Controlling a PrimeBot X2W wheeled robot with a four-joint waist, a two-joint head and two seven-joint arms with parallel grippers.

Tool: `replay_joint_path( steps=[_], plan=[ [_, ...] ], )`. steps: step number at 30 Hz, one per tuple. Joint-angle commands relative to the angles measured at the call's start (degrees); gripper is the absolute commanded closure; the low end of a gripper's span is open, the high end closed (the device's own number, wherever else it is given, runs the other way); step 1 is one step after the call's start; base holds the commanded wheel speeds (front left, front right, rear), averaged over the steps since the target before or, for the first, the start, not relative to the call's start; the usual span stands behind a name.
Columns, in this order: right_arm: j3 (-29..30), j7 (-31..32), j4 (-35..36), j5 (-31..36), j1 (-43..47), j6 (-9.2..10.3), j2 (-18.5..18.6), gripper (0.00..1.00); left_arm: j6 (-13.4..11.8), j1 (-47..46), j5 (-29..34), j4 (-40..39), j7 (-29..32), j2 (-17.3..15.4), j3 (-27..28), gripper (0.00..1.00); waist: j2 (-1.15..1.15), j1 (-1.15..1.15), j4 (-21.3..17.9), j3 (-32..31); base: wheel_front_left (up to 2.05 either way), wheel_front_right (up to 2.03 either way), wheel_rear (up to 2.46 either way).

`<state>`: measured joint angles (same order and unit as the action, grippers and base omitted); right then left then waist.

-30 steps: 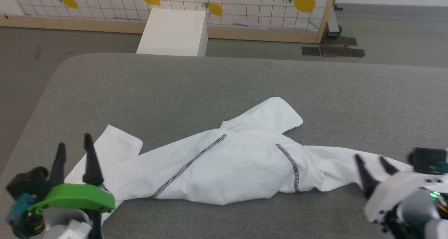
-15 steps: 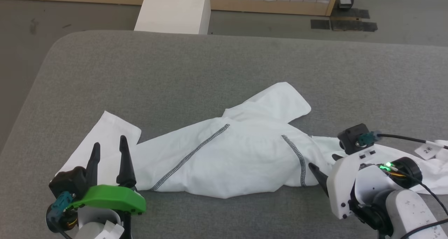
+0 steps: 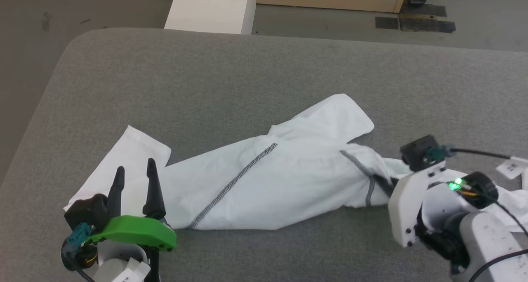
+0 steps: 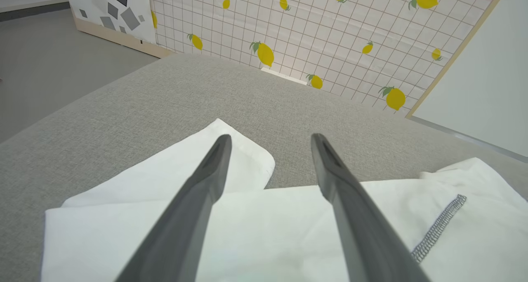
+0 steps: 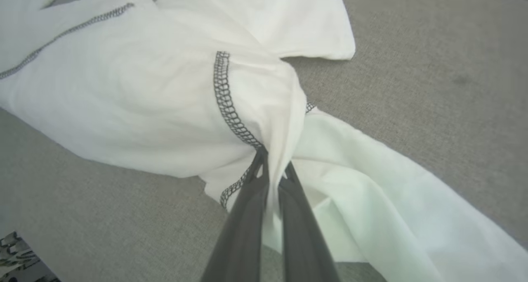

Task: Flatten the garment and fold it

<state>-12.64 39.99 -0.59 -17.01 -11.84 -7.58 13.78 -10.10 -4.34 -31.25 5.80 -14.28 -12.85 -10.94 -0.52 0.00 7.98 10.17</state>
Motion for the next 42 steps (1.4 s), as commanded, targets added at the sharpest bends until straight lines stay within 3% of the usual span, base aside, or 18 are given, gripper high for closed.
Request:
replay_joint_path(
  steps=[1, 9, 15, 22, 23, 24, 30, 36, 42],
  plan=[
    [1.0, -0.8, 0.8, -0.4, -1.5, 0.09, 0.5, 1.0, 0.3, -1.0, -0.2, 0.3, -0.3, 0.1, 0.1, 0.0, 0.51, 0.0, -0.4, -0.4, 0.0, 0.0, 0.0],
    [6.7, -0.3, -0.4, 0.4, -11.0, 0.09, 3.6, 1.0, 0.7, -2.1, -0.1, -0.3, -0.2, -0.1, -0.1, 0.0, 0.51, 0.0, -2.1, 0.2, 0.0, 0.0, 0.0],
    [8.7, 0.1, -12.1, 3.2, -21.2, 0.09, 6.6, 1.0, 1.6, -5.6, 0.3, 0.2, 0.0, 1.4, -2.2, 0.0, 0.51, 0.0, 0.0, 3.8, 0.0, 0.0, 0.0],
    [9.9, -1.6, -24.6, 7.4, -23.2, 0.09, 7.8, 1.0, 2.7, -7.7, 0.5, 2.8, -0.2, 2.8, -3.7, 0.0, 0.51, 0.0, 2.8, 6.5, 0.0, 0.0, 0.0],
    [10.1, -2.1, -25.7, 7.5, -23.1, 0.09, 7.7, 0.56, 2.8, -7.8, 0.5, 3.1, -0.2, 2.8, -3.7, 0.0, 0.51, 0.0, 2.9, 6.5, 0.0, 0.0, 0.0],
    [10.3, -3.0, -26.9, 7.7, -23.0, 0.09, 7.7, 0.0, 2.9, -7.8, 0.5, 3.4, -0.2, 2.8, -3.7, 0.0, 0.51, 0.0, 2.9, 6.6, 0.0, 0.0, 0.0],
    [15.5, -11.6, -26.8, 5.6, -21.2, 0.09, 6.2, 0.0, 3.6, -7.7, 0.4, 5.3, -0.3, 2.8, -4.2, 0.0, 0.51, 0.0, 2.0, 3.7, 0.0, 0.0, 0.0],
    [23.3, -18.6, -16.4, 2.4, -12.3, 0.09, 1.9, 0.0, 4.2, -7.8, 0.0, 5.8, 0.9, 2.6, -5.1, 0.0, 0.51, 0.0, -0.4, 0.2, 0.0, 0.0, 0.0],
    [28.1, -19.8, -5.7, 1.7, -1.4, 0.09, -3.7, 0.0, 4.9, -9.0, -0.8, 5.2, 3.4, 3.1, -6.4, 0.0, 0.51, 0.0, -3.2, -1.5, 0.0, 0.0, 0.0]
  ],
)
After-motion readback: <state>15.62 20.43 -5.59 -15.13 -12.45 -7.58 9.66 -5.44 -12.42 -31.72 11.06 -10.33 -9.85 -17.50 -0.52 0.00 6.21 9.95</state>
